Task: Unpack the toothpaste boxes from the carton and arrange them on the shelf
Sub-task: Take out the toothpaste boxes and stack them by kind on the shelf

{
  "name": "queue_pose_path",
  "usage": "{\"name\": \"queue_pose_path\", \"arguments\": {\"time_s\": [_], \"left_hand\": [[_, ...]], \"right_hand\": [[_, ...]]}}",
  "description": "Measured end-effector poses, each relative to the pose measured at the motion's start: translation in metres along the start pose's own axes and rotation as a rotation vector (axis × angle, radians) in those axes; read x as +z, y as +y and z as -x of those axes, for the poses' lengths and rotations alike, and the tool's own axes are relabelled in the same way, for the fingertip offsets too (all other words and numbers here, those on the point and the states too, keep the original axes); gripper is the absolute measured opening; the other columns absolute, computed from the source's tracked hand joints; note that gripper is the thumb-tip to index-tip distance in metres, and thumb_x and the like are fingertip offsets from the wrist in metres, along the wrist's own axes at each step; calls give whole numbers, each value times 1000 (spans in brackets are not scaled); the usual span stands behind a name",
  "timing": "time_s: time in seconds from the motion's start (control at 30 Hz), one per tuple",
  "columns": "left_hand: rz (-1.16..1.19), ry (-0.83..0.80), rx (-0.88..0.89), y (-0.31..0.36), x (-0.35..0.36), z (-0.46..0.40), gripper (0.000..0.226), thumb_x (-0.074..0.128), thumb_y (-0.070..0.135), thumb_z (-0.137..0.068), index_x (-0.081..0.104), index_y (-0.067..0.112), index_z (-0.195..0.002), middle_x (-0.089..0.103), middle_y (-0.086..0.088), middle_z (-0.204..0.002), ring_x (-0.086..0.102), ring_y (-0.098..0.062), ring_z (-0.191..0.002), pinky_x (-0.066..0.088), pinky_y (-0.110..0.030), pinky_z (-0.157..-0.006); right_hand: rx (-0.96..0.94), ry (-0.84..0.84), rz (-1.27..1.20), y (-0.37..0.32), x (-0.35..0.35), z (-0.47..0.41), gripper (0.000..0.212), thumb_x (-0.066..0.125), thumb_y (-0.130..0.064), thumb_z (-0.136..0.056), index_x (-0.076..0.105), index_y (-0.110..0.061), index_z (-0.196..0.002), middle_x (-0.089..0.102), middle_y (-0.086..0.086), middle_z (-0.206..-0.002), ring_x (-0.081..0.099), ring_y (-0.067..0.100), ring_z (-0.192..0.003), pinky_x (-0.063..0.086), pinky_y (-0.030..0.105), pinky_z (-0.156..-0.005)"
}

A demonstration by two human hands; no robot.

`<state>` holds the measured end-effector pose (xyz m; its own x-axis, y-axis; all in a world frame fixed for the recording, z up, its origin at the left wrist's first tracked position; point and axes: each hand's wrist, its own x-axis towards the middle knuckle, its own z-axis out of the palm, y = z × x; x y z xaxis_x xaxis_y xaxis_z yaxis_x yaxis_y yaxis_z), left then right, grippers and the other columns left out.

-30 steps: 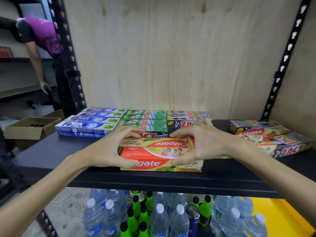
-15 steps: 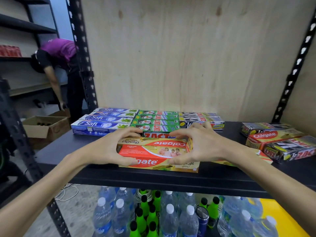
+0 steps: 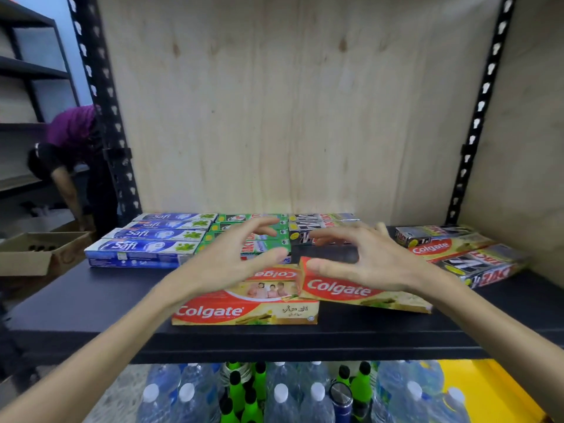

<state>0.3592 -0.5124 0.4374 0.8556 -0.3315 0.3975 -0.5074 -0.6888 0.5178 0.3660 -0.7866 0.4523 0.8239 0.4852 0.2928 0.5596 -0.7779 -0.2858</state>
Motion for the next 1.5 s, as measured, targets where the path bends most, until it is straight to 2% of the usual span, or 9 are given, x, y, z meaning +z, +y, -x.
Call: {"name": "queue_pose_path", "arguments": {"time_s": [0.2,0.37,0.5,0.63,0.7,0.9,1.07,1.27,1.5], "left_hand": [[60,55,-13,43,49,-76,60,58,68,-87,51,37,-138,63,25,-122,54,8,-118,42,-26,-103],[87,-12,8,66,87,-137,54,66,56,-89,56,29,-135,64,16,-120,58,5,-113,45,-21,-100],[8,-130,35,69,121,-184,58,69,55,-87,56,25,-135,64,10,-122,59,0,-113,47,-22,-100],[-43,-244,40,72,155,-228,59,70,53,-87,55,24,-136,64,6,-123,60,-5,-115,48,-26,-100],[-63,-280,51,76,168,-243,59,71,53,-86,55,24,-136,65,6,-122,60,-6,-113,47,-23,-98],[-53,-332,82,78,196,-261,62,76,49,-84,55,23,-136,71,7,-114,62,-7,-112,48,-27,-104],[-70,-311,93,77,201,-258,62,80,43,-82,55,23,-135,73,7,-99,64,-6,-106,47,-34,-103],[-224,-316,119,62,166,-241,67,80,45,-79,51,26,-137,74,16,-96,58,-5,-108,41,-21,-87],[-275,-229,148,20,119,-190,63,70,63,-72,58,34,-127,72,22,-94,46,14,-108,36,-28,-99]], "right_hand": [[83,139,56,73,-37,21,85,27,-95,-73,53,-46,-137,61,-28,-130,48,6,-125,27,42,-106],[223,219,32,152,-66,22,65,47,-78,-83,58,-39,-134,69,-18,-121,57,6,-124,23,44,-108],[323,128,151,212,-80,14,63,45,-74,-87,50,-43,-141,66,-13,-129,53,14,-129,29,48,-109],[392,47,98,261,-83,5,62,48,-66,-91,46,-36,-146,58,-3,-142,57,14,-124,44,37,-105],[459,39,132,276,-80,4,65,45,-69,-91,43,-36,-147,56,-2,-144,54,18,-128,39,37,-106],[570,-35,300,284,-69,1,79,36,-82,-86,29,-40,-154,41,-6,-157,36,27,-145,15,49,-118],[558,-2,341,278,-65,3,71,37,-78,-90,34,-41,-150,46,-3,-153,34,29,-142,18,45,-110],[451,120,213,273,-56,3,58,48,-71,-90,46,-42,-140,66,-6,-127,50,23,-128,24,45,-106],[342,114,100,235,-34,-13,62,55,-75,-82,53,-41,-134,72,-13,-109,59,14,-115,29,46,-104]]}}
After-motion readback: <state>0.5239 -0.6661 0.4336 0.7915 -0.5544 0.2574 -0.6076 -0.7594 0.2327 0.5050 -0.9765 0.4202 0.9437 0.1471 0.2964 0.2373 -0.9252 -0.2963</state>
